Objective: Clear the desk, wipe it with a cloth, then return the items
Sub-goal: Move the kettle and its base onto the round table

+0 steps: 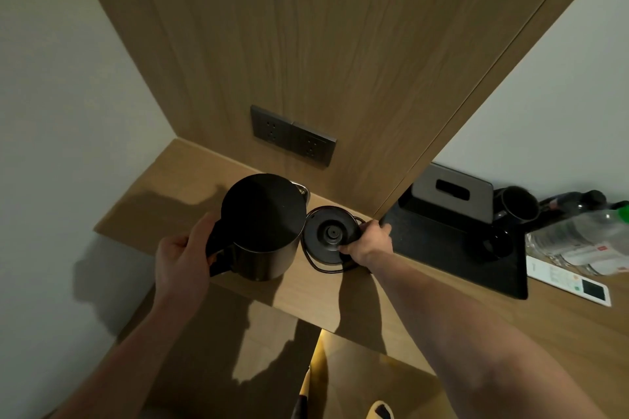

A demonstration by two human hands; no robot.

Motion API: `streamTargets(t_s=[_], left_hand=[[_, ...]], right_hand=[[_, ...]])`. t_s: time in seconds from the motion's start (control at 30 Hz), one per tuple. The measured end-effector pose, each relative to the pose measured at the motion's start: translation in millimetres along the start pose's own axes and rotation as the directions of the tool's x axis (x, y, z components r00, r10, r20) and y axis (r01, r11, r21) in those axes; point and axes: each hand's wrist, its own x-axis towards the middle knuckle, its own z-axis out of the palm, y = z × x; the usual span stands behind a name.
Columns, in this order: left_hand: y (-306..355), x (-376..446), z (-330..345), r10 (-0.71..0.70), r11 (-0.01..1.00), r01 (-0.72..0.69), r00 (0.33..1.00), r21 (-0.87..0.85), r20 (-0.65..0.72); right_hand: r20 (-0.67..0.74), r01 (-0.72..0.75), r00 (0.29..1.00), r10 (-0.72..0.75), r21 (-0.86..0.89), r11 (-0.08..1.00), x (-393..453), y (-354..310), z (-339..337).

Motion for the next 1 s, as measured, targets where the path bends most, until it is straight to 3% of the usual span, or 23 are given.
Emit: streamTargets(t_s=[0.17, 0.4, 0.67, 0.73, 0.8, 0.9, 1.0], left_hand=[[-0.2, 0.0, 1.1, 0.017, 1.000, -0.017, 1.000, -0.002, 0.011], [-9.3, 6.6, -0.7, 0.016, 0.999, -0.017, 1.000, 0.028, 0.019], [-8.6, 1.3, -12.2, 0.000, 0.999, 0.000, 1.000, 0.049, 0.005], [-9.6, -0.8, -15.9, 0.004, 0.998, -0.005, 1.000, 0.057, 0.028], [-6.7, -5.4, -19.3, 0.003, 0.998, -0.007, 0.998, 0.070, 0.056], [3.5, -16.2, -17.6, -0.008, 0.996, -0.001, 0.995, 0.087, 0.095], [12.3, -30.9, -11.6, -0.015, 0.994, 0.001, 0.991, 0.109, 0.129]], right_hand=[[0.057, 0.163, 0.986, -0.158, -0.093, 0.982, 0.8, -10.9, 1.8], [0.185, 0.031, 0.983, -0.015, -0.082, 0.996, 18.9, -18.4, -3.3], [0.139, 0.103, 0.987, -0.078, -0.184, 0.978, 4.4, -20.6, -7.2], [0.127, 0.135, 0.984, -0.124, -0.081, 0.987, -7.2, -12.9, -12.3], [0.170, 0.118, 0.975, -0.140, 0.130, 0.984, -21.1, 0.8, -18.0], [0.252, 0.080, 0.952, -0.172, 0.339, 0.937, -50.8, 22.4, -22.7], [0.231, 0.032, 0.957, -0.176, 0.518, 0.855, -78.5, 45.9, -22.8]])
